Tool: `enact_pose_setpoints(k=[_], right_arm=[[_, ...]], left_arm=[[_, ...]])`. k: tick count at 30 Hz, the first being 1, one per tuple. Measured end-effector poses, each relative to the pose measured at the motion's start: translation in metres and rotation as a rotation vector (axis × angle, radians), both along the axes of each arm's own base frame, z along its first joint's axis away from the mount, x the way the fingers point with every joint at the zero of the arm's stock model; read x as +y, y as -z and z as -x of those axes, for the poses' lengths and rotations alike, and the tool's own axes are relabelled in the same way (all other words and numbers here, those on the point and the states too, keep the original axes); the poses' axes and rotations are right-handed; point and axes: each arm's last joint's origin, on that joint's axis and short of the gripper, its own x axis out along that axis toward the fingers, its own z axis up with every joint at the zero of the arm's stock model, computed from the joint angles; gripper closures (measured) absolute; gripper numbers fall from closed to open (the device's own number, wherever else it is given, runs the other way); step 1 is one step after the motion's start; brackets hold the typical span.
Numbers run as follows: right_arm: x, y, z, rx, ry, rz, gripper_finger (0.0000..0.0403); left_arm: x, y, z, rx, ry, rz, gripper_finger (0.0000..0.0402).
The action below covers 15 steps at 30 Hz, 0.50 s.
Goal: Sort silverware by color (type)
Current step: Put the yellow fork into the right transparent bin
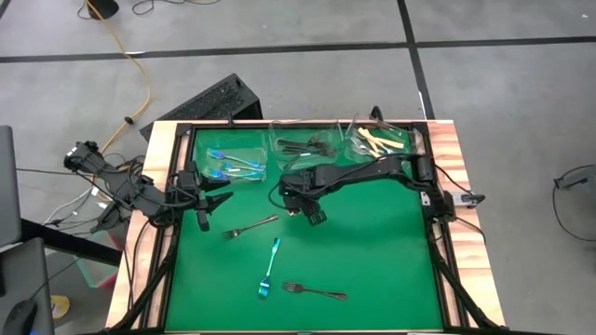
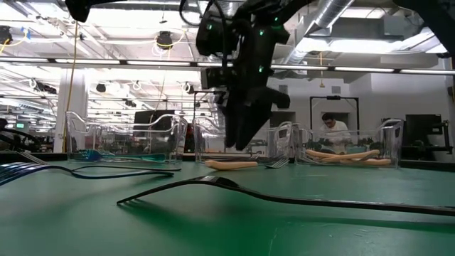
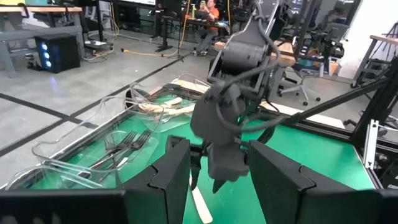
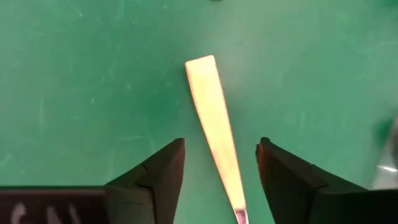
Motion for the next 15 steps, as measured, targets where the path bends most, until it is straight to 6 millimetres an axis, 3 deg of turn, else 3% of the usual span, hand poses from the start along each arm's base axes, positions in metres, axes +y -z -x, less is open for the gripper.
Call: enact_pose_setpoints(k=[15], right_arm=[[-0.018,0.045,-0.008,0.092,0.014,-0.032,0.0183]], left_arm=[[0.0,0.002,0.001,0.015,-0.004,0.005,0.0256]])
